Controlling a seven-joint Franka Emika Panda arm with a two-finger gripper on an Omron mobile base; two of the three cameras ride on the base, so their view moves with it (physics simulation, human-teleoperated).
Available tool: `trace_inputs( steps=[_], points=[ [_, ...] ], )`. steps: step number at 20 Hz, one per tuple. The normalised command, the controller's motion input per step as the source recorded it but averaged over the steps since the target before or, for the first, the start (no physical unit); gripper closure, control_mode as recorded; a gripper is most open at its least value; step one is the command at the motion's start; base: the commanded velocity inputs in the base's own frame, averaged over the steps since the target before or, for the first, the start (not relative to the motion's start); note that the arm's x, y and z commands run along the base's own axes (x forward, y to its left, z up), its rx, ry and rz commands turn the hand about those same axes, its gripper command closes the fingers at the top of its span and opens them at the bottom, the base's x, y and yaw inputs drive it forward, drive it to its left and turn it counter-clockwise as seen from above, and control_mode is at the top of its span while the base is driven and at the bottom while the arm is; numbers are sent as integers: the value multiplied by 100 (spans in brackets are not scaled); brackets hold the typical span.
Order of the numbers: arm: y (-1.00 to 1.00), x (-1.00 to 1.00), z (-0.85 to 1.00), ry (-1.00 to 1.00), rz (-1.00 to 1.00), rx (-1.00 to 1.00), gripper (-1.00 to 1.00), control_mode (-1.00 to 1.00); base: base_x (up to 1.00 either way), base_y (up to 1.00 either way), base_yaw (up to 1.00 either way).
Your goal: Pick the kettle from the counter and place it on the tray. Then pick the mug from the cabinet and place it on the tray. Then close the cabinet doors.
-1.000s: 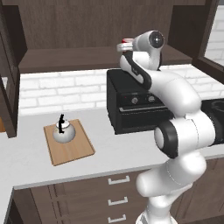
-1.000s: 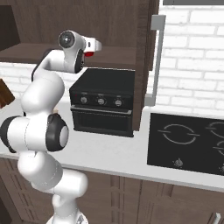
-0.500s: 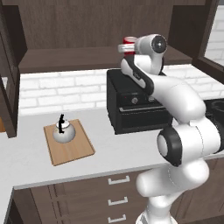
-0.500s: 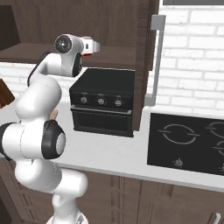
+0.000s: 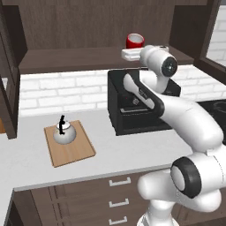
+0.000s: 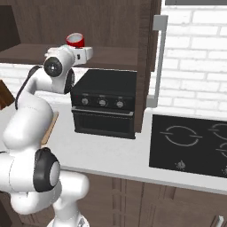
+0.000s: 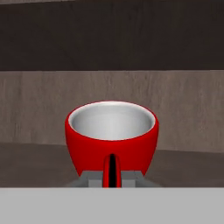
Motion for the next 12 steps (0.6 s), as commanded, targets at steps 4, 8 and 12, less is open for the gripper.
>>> trace_inputs(
  steps=[4, 8, 12],
  points=[
    [0, -88, 4, -11, 19, 0, 100, -100, 0, 0, 0],
    [5, -85, 1, -2, 24, 0, 100, -100, 0, 0, 0],
    [18, -80, -6, 0, 29, 0, 100, -100, 0, 0, 0]
  ],
)
